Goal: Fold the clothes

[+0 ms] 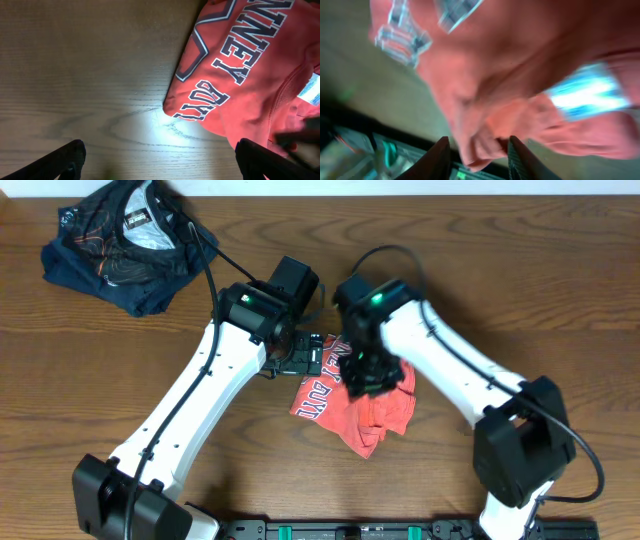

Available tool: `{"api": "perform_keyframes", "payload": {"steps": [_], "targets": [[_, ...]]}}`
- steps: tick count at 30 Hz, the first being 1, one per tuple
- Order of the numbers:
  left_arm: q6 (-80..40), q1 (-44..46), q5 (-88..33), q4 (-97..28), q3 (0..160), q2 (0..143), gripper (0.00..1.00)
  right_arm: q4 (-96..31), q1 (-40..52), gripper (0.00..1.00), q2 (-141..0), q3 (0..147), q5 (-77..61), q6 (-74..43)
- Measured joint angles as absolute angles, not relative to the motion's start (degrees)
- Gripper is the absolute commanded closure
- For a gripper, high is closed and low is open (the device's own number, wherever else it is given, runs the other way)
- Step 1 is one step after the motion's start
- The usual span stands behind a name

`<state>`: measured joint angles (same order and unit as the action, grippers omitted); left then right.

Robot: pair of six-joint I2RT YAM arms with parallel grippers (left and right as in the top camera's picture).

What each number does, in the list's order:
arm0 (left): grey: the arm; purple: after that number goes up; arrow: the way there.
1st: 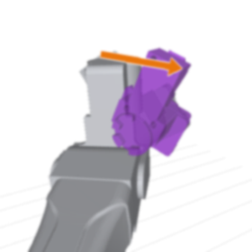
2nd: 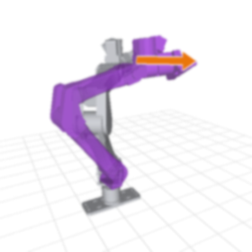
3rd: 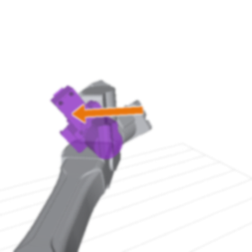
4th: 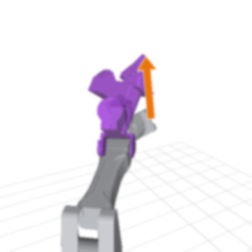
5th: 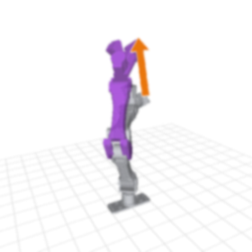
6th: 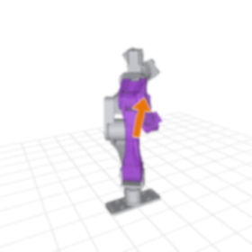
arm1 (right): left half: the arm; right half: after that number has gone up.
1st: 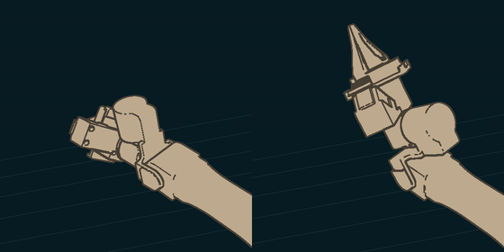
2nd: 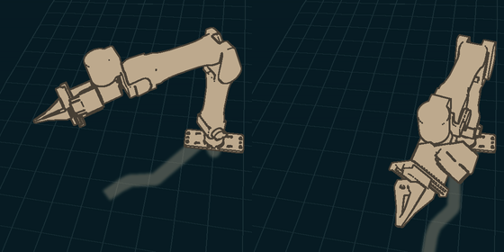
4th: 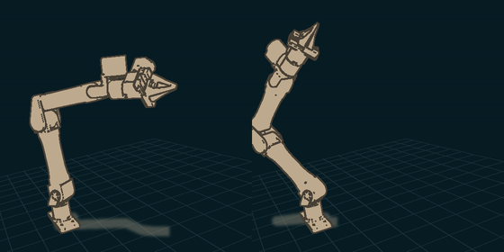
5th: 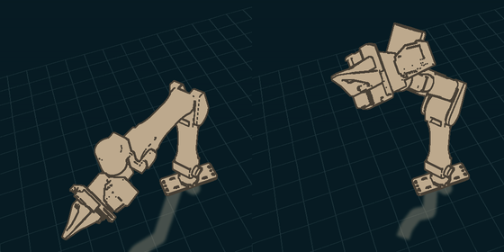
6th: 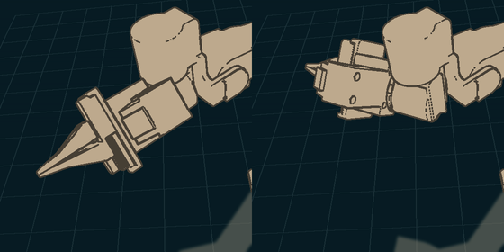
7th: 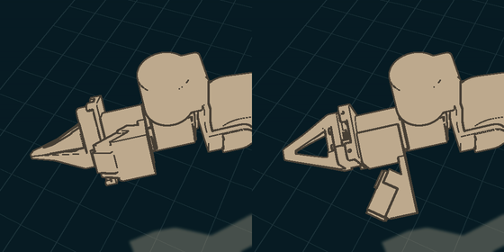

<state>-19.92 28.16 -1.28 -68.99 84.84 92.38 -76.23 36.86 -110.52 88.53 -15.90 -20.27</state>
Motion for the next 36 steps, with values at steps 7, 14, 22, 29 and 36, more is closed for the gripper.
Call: {"api": "perform_keyframes", "payload": {"steps": [7, 14, 22, 29, 36], "targets": [[-19.73, 28.16, -1.10, -69.43, 84.77, 92.38, 0.03, -75.79, 41.15, 0.64, -110.52, 85.69, -16.75, -20.10], [-19.73, 28.16, -1.10, -69.19, 84.77, 92.38, 0.03, -74.50, 41.12, 0.57, -110.52, 82.74, -15.27, -19.99], [-19.73, 28.16, -1.10, -69.17, 84.77, 92.38, 0.03, -70.59, 41.12, 0.70, -110.52, 78.32, -14.96, -20.05], [-19.73, 28.16, -1.10, -69.19, 84.77, 92.38, 0.03, -69.12, 41.12, 0.94, -110.52, 78.15, -14.72, -21.65], [-19.75, 28.01, -1.10, -69.21, 84.77, 92.38, 0.03, -72.03, 40.71, 0.96, -110.52, 78.15, -11.42, -24.12]]}}
